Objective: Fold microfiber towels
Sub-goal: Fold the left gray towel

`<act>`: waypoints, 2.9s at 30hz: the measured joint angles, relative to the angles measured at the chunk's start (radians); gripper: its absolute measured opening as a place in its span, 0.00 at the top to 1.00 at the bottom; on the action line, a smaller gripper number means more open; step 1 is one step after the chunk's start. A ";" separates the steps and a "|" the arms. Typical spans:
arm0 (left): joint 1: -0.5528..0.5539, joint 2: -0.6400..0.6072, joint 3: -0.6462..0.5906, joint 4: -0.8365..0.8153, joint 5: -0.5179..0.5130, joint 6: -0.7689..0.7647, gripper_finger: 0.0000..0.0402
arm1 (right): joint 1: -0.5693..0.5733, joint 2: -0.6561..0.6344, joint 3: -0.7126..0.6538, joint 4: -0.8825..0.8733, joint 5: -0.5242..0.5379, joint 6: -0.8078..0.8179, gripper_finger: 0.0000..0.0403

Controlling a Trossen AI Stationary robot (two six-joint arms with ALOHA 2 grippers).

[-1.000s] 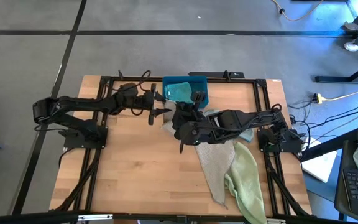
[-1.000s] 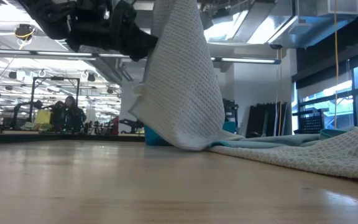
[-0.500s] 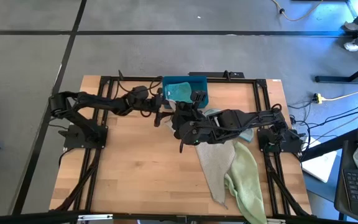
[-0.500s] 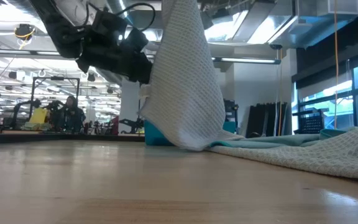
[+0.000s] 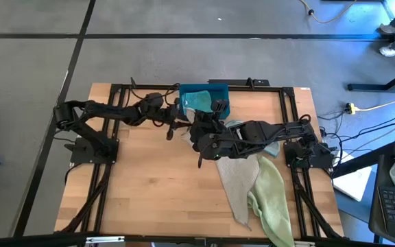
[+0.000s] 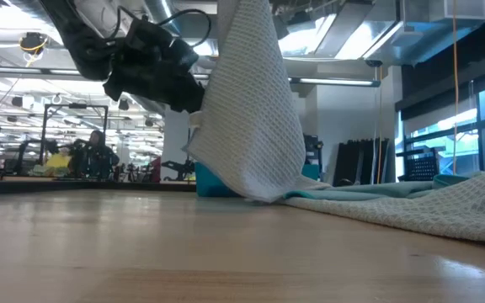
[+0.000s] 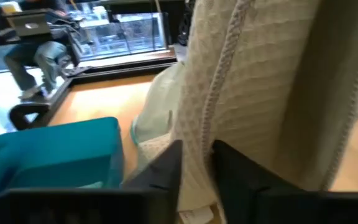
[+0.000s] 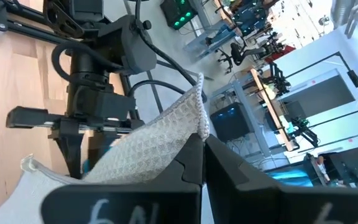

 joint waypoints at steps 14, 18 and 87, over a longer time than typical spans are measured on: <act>0.127 -0.247 0.000 -0.284 -0.131 -0.025 1.00 | 0.038 0.000 0.000 -0.093 0.085 0.090 0.98; 0.125 -0.425 0.000 -0.388 -0.172 -0.023 1.00 | 0.040 0.000 0.000 -0.245 0.041 0.281 0.98; -0.299 -0.837 0.514 -1.426 -1.251 0.055 1.00 | -0.287 0.004 -0.013 -0.126 -0.371 0.000 0.98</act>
